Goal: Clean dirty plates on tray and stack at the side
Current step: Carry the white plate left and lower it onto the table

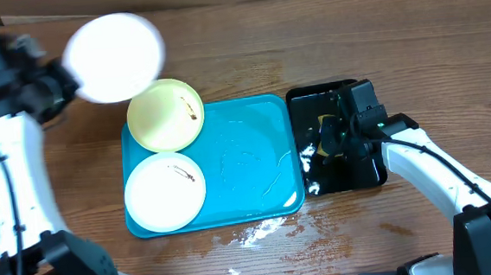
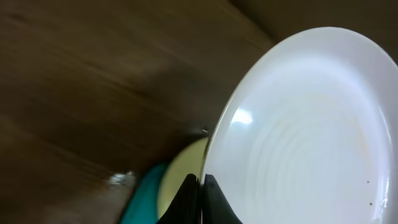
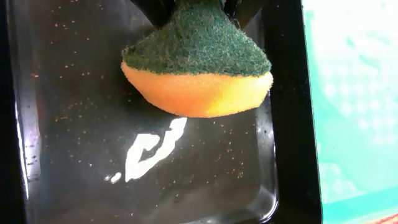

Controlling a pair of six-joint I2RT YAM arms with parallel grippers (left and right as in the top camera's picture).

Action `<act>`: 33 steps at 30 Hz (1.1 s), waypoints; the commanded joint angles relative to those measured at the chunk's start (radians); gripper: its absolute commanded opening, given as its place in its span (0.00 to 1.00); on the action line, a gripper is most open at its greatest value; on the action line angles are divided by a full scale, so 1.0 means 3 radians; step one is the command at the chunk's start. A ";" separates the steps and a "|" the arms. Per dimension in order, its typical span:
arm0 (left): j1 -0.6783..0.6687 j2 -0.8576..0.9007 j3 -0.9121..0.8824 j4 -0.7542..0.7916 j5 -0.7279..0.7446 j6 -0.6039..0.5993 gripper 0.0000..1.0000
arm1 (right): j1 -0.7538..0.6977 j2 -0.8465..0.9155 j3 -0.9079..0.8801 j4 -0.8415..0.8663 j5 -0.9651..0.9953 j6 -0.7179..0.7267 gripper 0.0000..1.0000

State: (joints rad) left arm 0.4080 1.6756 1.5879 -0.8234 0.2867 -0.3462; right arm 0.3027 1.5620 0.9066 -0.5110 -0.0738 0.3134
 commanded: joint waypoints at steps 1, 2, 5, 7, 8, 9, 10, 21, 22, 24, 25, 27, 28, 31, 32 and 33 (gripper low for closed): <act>0.0486 -0.0029 -0.0156 -0.0010 -0.0264 -0.0114 0.04 | 0.0019 0.0001 -0.0014 0.0028 0.0045 -0.0027 0.20; 0.0608 -0.0022 -0.0219 0.0020 -0.0300 -0.0148 0.04 | 0.0019 0.0001 -0.0014 0.0028 0.0060 -0.0024 0.20; 0.0842 0.0034 -0.0426 0.0170 -0.0385 -0.0237 0.04 | 0.0019 0.0001 -0.0014 0.0029 0.0121 -0.0025 0.20; 0.0954 0.0113 -0.0604 0.0329 -0.0484 -0.0296 0.04 | 0.0019 0.0001 -0.0014 0.0029 0.0130 -0.0025 0.20; 0.0991 0.0155 -0.0674 0.0390 -0.0510 -0.0298 0.04 | 0.0019 0.0001 -0.0014 0.0029 0.0130 -0.0025 0.20; 0.1016 0.0196 -0.0731 0.0437 -0.0528 -0.0296 0.04 | 0.0019 0.0001 -0.0014 0.0029 0.0130 -0.0025 0.20; 0.1043 0.0290 -0.0810 0.0500 -0.0558 -0.0296 0.04 | 0.0019 0.0001 -0.0014 0.0029 0.0130 -0.0025 0.20; 0.1036 0.0966 -0.0842 0.0670 -0.0771 -0.0294 0.04 | 0.0019 0.0001 -0.0014 0.0029 0.0130 -0.0025 0.20; 0.1035 0.0984 -0.0842 0.0682 -0.0748 -0.0294 0.04 | 0.0019 0.0001 -0.0014 0.0032 0.0130 -0.0025 0.20; 0.1036 0.0994 -0.0842 0.0692 -0.0689 -0.0292 0.04 | 0.0019 0.0001 -0.0014 0.0033 0.0130 -0.0025 0.20; 0.1036 0.0994 -0.0842 0.0693 -0.0655 -0.0294 0.05 | 0.0019 0.0001 -0.0014 0.0032 0.0130 -0.0024 0.20; 0.1036 0.0994 -0.0830 0.0692 -0.0535 -0.0285 0.14 | 0.0019 0.0001 -0.0014 0.0029 0.0128 -0.0024 0.21; 0.1036 0.0993 -0.0824 0.0690 -0.0401 -0.0223 0.26 | 0.0019 0.0001 -0.0014 0.0029 0.0128 -0.0024 0.21; 0.1036 0.0980 -0.0744 0.0590 0.0097 -0.0113 0.59 | 0.0019 0.0001 -0.0014 0.0029 0.0127 -0.0024 0.32; 0.1036 0.0964 -0.0656 0.0482 0.0271 -0.0114 0.64 | 0.0019 0.0001 -0.0014 0.0029 0.0128 -0.0024 0.40; 0.1036 0.0951 -0.0575 0.0395 0.0352 -0.0114 0.65 | 0.0019 0.0001 -0.0014 0.0031 0.0127 -0.0024 0.42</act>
State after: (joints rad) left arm 0.7216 1.9667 1.3407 -0.6525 0.2100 -0.4053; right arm 0.3027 1.5620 0.9066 -0.5095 -0.0448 0.3122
